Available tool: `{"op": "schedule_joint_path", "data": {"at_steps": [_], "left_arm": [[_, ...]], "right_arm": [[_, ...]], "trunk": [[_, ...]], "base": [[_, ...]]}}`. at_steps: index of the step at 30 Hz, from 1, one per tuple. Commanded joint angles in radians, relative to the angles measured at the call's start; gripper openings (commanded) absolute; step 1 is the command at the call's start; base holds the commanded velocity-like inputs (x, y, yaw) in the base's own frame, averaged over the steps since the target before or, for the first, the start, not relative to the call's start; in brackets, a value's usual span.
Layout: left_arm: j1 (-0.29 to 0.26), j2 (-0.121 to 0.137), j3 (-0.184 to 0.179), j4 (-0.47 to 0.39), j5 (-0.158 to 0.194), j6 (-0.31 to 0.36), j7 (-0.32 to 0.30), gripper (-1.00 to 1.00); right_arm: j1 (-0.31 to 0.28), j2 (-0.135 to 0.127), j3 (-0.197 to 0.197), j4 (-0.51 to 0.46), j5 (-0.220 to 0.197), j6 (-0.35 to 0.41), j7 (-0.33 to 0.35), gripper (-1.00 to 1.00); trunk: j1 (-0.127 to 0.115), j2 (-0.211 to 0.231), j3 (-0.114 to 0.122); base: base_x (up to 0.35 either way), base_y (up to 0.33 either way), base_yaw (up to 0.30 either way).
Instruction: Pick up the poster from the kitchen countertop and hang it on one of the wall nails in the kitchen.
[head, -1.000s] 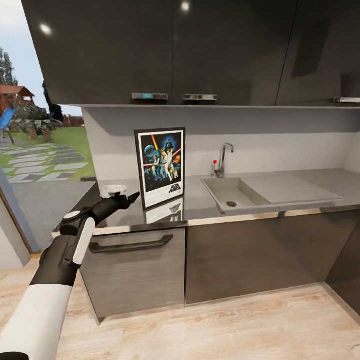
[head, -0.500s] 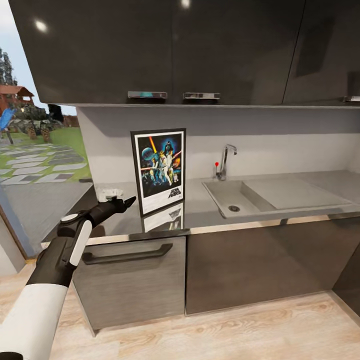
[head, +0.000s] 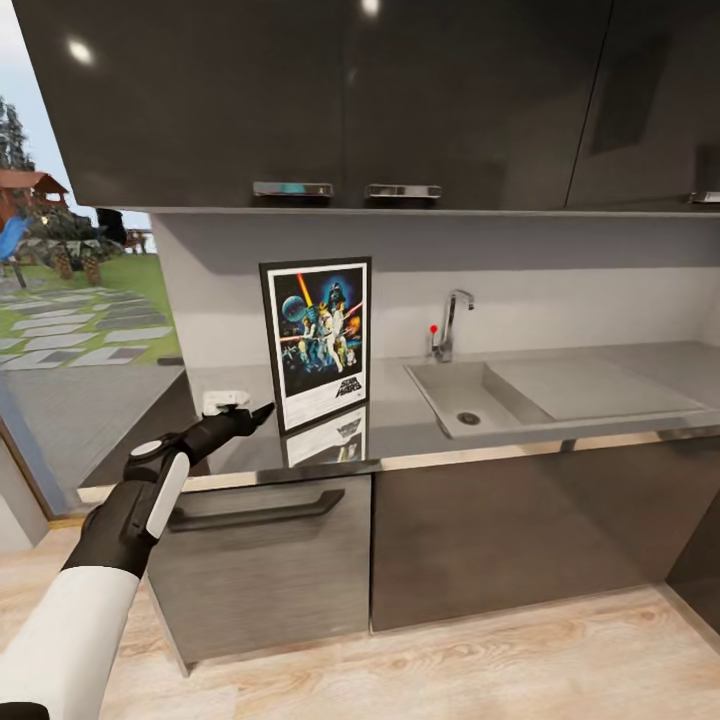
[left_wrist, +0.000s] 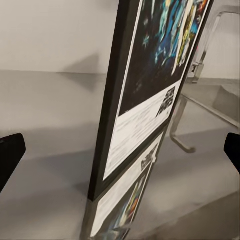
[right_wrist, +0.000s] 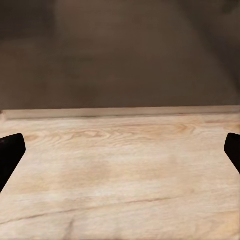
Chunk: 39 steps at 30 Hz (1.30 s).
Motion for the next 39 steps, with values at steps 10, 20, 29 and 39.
{"op": "schedule_joint_path", "data": {"at_steps": [10, 20, 29, 39], "left_arm": [[-0.001, 0.0, 0.002, 0.003, 0.008, 0.005, -0.007, 1.0], [-0.001, 0.0, 0.002, 0.004, 0.007, 0.005, -0.007, 1.0], [-0.001, 0.001, 0.002, 0.006, 0.006, 0.005, -0.007, 1.0], [-0.001, 0.001, 0.002, 0.006, 0.006, 0.005, -0.007, 1.0]], "right_arm": [[0.0, 0.0, 0.002, 0.0, -0.002, -0.001, 0.0, 1.0], [0.0, 0.0, 0.002, 0.0, -0.002, -0.001, 0.0, 1.0], [0.0, 0.0, 0.001, 0.015, -0.002, -0.003, 0.0, 1.0], [0.0, 0.0, 0.001, 0.018, -0.002, -0.003, 0.0, 1.0]], "trunk": [[0.0, 0.0, 0.0], [0.0, 0.0, 0.002], [0.0, 0.0, 0.002], [0.0, 0.0, 0.002]], "base": [[0.099, -0.077, -0.029], [0.021, -0.002, -0.07], [0.146, 0.0, -0.002], [0.058, 0.034, 0.0]]}}
